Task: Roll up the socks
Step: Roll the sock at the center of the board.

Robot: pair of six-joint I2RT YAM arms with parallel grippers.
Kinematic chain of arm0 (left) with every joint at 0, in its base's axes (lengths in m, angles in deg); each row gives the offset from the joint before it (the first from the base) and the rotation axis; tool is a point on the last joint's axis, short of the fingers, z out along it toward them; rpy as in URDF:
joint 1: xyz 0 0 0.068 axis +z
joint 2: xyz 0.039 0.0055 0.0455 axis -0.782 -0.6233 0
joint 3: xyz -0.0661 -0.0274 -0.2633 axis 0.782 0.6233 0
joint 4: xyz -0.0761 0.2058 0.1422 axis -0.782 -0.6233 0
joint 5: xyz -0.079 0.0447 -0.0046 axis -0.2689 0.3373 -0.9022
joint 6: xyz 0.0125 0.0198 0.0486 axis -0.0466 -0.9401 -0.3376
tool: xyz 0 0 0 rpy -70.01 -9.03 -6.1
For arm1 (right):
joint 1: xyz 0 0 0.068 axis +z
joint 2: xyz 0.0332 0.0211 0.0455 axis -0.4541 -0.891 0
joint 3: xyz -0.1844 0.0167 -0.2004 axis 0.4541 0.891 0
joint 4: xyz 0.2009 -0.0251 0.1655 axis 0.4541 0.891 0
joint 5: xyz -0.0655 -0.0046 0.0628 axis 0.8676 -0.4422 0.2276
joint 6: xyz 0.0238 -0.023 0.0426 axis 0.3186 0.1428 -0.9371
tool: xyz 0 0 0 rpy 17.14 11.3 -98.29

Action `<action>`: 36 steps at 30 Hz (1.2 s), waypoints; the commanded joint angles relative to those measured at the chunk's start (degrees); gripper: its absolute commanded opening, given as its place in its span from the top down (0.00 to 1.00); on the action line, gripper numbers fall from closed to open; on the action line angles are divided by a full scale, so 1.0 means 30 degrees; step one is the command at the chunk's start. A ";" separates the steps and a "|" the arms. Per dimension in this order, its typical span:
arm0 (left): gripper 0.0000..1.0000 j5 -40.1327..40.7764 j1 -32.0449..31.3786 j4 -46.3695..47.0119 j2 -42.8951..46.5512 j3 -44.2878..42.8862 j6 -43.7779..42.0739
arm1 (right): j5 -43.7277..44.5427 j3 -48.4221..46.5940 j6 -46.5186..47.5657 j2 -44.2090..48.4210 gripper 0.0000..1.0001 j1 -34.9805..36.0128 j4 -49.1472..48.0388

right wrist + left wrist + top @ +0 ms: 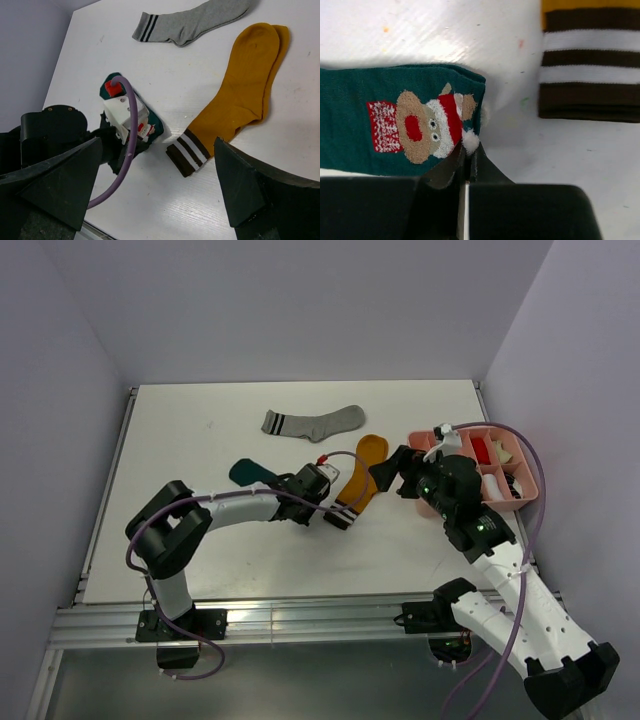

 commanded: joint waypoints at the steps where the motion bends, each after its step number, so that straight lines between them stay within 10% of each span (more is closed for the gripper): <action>1: 0.99 -0.3053 0.0570 -0.0498 0.0641 -0.0202 0.2023 | 0.0421 0.0280 -0.0641 -0.0108 0.01 -0.0103 -0.1210; 20: 1.00 -1.3778 0.7369 0.5474 0.1580 0.3196 1.0053 | -0.0633 0.0311 -0.3132 -0.3913 0.13 0.0890 -0.3232; 36: 0.99 -1.6065 0.9391 1.0753 0.0468 0.5863 1.5006 | -0.3500 -0.0979 -0.5036 -1.3428 0.54 0.3821 -0.7801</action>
